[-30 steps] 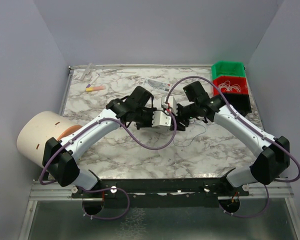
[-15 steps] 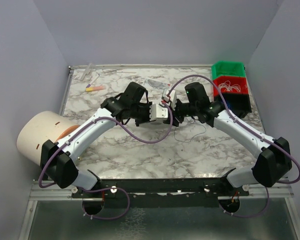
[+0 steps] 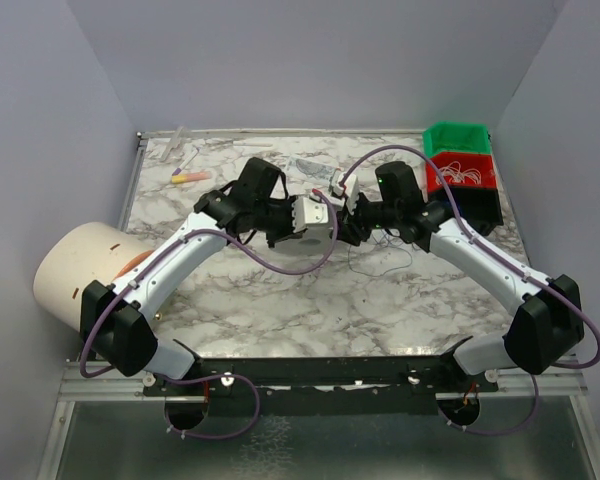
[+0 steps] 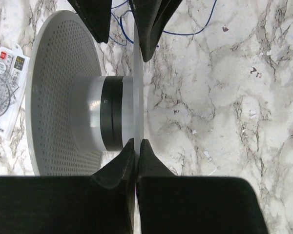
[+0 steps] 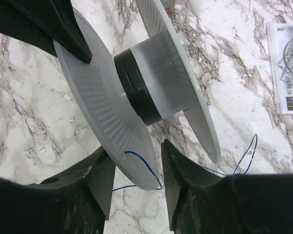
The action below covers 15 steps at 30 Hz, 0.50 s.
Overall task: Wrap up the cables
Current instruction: Wrap the cable around the cable reel.
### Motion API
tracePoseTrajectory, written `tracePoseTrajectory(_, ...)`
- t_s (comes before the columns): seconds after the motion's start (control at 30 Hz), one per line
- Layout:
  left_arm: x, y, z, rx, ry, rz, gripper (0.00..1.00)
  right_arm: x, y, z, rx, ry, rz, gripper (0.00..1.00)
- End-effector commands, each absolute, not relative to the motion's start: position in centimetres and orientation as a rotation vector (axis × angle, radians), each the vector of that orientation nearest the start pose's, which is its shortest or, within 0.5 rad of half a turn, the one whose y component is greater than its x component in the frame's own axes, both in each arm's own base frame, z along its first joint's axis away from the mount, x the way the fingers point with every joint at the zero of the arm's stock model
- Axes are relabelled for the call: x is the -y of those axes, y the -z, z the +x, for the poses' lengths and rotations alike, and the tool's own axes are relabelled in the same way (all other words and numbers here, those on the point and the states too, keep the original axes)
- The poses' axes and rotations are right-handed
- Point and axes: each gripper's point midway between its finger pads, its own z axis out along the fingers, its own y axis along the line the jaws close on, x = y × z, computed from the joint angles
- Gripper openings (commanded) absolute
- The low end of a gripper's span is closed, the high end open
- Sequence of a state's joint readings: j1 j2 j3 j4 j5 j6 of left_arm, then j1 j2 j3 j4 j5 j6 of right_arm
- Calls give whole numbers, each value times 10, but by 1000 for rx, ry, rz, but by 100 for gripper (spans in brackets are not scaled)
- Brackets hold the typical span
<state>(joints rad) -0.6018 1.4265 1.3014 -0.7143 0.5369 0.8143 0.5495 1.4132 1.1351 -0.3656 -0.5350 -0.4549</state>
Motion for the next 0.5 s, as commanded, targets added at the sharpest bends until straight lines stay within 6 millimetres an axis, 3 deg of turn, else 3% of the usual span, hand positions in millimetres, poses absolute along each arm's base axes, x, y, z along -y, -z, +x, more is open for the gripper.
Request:
tracePoseTrajectory(0.0, 277, -252, 269, -1441, 602, 1625, 0, -267, -184, 304, -1770, -622, -1303, 41)
tracePoseTrajectory(0.33, 275, -264, 274, -1430, 645, 1575, 0, -271, -177, 290, -1785, -711, -1369, 25)
tracePoseTrajectory(0.4, 275, -267, 273, -1421, 650, 1572, 0, -272, -177, 288, -1789, -728, -1376, 19)
tracePoseTrajectory(0.47, 275, -270, 272, -1409, 658, 1571, 0, -272, -176, 287, -1792, -748, -1382, 5)
